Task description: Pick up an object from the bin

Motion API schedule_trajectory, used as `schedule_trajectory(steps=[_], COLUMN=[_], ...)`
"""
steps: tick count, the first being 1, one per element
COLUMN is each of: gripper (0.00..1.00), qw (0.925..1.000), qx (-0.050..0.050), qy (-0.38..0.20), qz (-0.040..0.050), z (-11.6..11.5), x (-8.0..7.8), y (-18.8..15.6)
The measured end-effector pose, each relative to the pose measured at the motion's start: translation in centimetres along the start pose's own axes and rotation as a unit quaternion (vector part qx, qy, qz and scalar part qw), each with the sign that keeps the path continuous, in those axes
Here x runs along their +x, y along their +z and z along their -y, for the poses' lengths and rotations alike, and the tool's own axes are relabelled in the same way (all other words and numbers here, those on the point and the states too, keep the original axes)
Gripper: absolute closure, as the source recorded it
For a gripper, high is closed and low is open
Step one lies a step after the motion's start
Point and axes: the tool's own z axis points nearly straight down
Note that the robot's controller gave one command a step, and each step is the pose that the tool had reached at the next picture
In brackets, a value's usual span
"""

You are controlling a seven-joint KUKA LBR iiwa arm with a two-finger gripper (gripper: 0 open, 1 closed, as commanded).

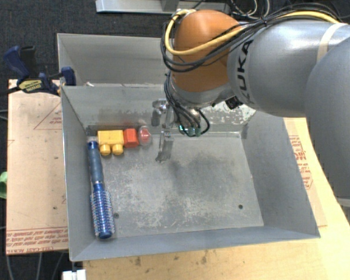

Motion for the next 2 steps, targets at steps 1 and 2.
schedule_trajectory(steps=[1,2], gripper=[0.0,0.0], qw=[0.999,0.9655], qx=[-0.001,-0.001], qy=[-0.044,-0.26], qz=[0.0006,0.0164], z=[-10.5,-12.7], x=[1.5,7.1], y=[7.5,11.9])
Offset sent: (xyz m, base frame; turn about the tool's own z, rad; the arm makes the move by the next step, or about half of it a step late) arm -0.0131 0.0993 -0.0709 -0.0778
